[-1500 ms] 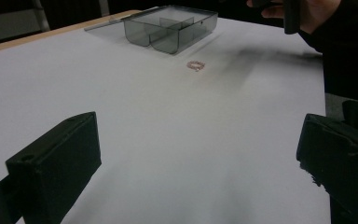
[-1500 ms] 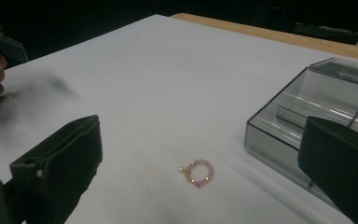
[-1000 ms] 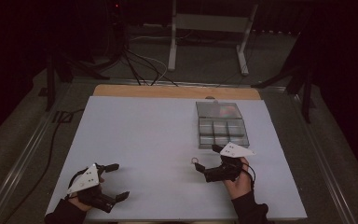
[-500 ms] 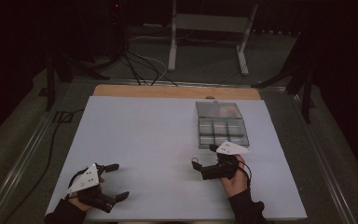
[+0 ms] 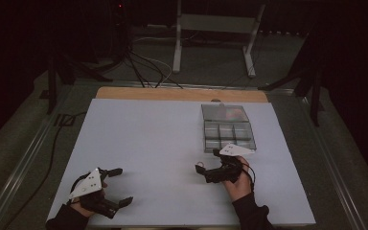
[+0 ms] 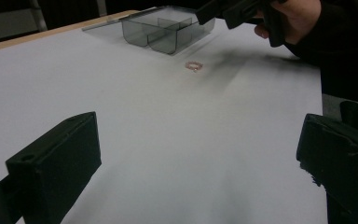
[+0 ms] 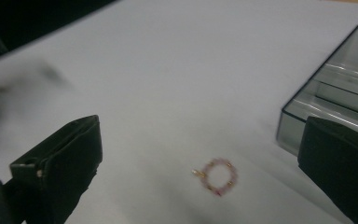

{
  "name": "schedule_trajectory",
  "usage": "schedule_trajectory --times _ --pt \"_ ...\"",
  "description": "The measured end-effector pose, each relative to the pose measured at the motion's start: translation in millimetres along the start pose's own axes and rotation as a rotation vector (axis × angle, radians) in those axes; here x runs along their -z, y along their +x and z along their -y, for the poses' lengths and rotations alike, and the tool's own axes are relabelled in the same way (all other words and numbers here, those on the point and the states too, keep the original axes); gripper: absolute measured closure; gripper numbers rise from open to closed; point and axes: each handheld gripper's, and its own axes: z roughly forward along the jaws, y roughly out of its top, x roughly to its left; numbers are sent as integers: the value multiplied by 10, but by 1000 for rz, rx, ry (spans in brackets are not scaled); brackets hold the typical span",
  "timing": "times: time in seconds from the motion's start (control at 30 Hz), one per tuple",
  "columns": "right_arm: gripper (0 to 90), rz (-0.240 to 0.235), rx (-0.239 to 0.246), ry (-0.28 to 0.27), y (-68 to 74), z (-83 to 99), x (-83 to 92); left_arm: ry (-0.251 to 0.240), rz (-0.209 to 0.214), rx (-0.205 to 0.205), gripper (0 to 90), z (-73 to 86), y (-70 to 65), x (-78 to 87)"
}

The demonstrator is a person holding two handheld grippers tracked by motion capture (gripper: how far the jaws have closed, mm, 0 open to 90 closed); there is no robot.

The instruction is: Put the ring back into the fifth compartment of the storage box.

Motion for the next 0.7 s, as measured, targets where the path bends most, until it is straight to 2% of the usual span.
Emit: schedule_trajectory --times 0.1,0.2,0.3,0.4,0.43,0.6,0.7 --pt "0 49 -2 28 32 2 -47 0 1 0 10 0 0 1" --pt "0 52 -3 45 42 7 -80 0 1 0 10 0 -1 1" --pt "76 80 7 75 47 13 -103 1 2 1 10 1 0 0" --pt "82 94 9 94 39 19 -132 1 3 1 10 1 1 1" --pt "118 115 17 99 41 22 -143 1 3 1 10 1 0 1" --pt "197 134 29 151 19 16 -180 1 2 -1 10 1 1 4" --pt "232 149 22 152 -2 9 -178 1 3 2 10 2 1 2"
